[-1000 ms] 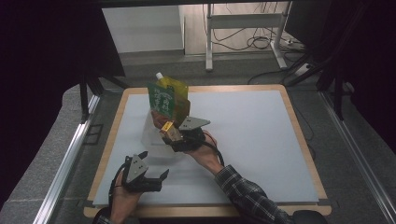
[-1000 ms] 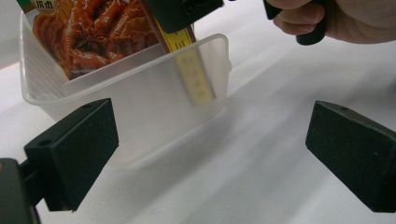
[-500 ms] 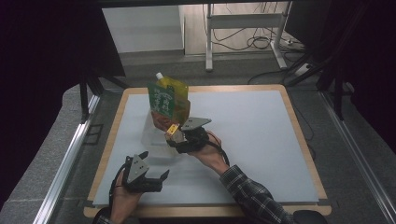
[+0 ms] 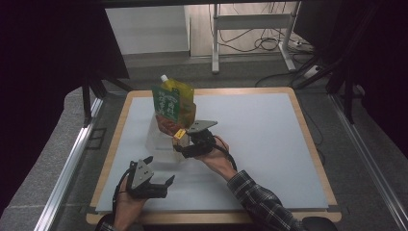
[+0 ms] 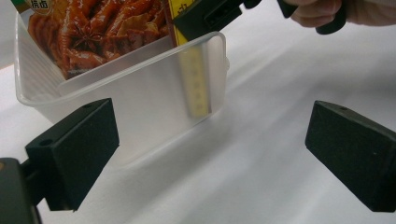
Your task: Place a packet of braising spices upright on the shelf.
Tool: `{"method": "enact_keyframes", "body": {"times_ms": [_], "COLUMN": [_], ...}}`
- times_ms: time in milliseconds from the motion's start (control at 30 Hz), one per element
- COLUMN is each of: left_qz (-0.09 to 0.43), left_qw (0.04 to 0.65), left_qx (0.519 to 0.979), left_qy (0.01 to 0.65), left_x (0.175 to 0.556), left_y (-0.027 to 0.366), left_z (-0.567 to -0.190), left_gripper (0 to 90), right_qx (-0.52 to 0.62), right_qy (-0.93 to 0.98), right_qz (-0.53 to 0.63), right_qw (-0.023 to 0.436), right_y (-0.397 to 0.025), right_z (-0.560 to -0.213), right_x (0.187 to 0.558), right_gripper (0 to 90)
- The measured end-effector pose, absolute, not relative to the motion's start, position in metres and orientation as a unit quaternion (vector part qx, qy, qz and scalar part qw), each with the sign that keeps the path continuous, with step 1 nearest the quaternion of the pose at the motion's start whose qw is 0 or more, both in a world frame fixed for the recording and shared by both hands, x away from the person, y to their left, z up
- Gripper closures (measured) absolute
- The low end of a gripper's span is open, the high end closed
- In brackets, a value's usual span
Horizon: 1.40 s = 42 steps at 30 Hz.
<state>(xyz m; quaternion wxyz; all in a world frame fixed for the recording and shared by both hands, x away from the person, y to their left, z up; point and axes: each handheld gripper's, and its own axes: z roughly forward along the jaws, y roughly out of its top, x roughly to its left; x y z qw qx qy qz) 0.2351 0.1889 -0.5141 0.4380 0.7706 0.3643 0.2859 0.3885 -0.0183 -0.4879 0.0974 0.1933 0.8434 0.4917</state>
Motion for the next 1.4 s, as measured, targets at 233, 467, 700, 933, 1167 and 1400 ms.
{"method": "enact_keyframes", "body": {"times_ms": [233,467,700,933,1167,1400], "left_qz": [0.287,0.289,0.289,0.285,0.283,0.282], "left_qw": [0.440,0.442,0.444,0.450,0.449,0.448], "left_qx": [0.769,0.766,0.764,0.762,0.762,0.763], "left_qy": [0.365,0.368,0.369,0.369,0.371,0.372], "left_x": [0.235,0.235,0.235,0.235,0.236,0.236], "left_y": [0.188,0.190,0.191,0.191,0.191,0.190], "left_z": [-0.514,-0.514,-0.513,-0.513,-0.514,-0.514], "left_gripper": [2.2,2.2,1.9,1.5,1.2,1.1], "right_qx": [0.186,0.175,0.172,0.177,0.186,0.191], "right_qy": [0.843,0.855,0.864,0.867,0.870,0.872], "right_qz": [0.499,0.481,0.467,0.459,0.450,0.441], "right_qw": [0.076,0.083,0.080,0.079,0.082,0.096], "right_y": [-0.025,-0.029,-0.040,-0.064,-0.089,-0.114], "right_z": [-0.477,-0.473,-0.466,-0.463,-0.463,-0.462], "right_x": [0.387,0.380,0.372,0.364,0.359,0.353], "right_gripper": [17.6,13.5,9.7,7.0,4.9,3.4]}}
